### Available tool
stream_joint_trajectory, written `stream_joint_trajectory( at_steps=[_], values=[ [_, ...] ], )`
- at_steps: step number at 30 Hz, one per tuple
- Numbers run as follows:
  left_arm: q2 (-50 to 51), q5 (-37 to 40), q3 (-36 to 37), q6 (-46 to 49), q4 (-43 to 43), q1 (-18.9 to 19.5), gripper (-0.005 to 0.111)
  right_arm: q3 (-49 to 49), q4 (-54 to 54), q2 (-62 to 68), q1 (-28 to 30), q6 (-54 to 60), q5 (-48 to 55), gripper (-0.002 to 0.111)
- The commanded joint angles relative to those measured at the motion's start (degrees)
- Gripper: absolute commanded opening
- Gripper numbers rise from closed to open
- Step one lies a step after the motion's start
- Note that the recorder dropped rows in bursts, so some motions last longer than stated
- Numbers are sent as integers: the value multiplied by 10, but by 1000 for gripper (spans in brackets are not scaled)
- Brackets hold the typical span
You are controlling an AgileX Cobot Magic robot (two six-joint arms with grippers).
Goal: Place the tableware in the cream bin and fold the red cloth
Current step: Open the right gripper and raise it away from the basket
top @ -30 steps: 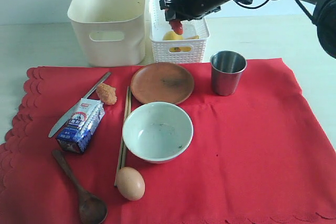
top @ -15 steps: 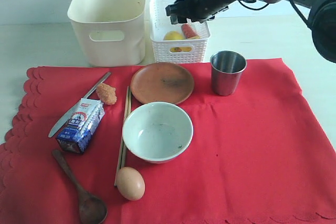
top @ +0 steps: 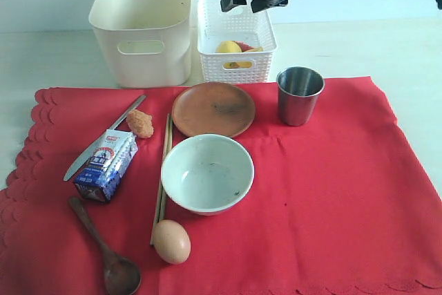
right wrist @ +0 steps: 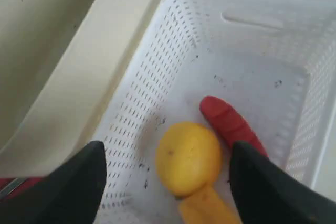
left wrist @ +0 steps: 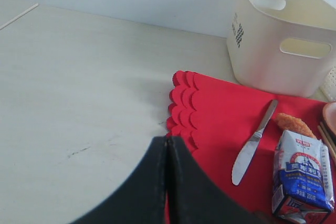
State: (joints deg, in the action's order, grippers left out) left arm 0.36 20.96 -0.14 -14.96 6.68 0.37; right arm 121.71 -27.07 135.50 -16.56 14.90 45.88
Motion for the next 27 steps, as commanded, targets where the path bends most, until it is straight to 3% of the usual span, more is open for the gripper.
stream_joint_trajectory(
  at_steps=[1, 10, 27],
  values=[
    [-4, -3, 1, 2, 3, -4, 0, 4, 3, -25, 3, -15, 76, 64],
    [-4, -3, 1, 2, 3, -4, 0, 4, 3, -55, 3, -29, 190, 64],
    [-4, -3, 1, 2, 3, -4, 0, 4, 2, -121, 2, -41, 239, 59]
  ],
)
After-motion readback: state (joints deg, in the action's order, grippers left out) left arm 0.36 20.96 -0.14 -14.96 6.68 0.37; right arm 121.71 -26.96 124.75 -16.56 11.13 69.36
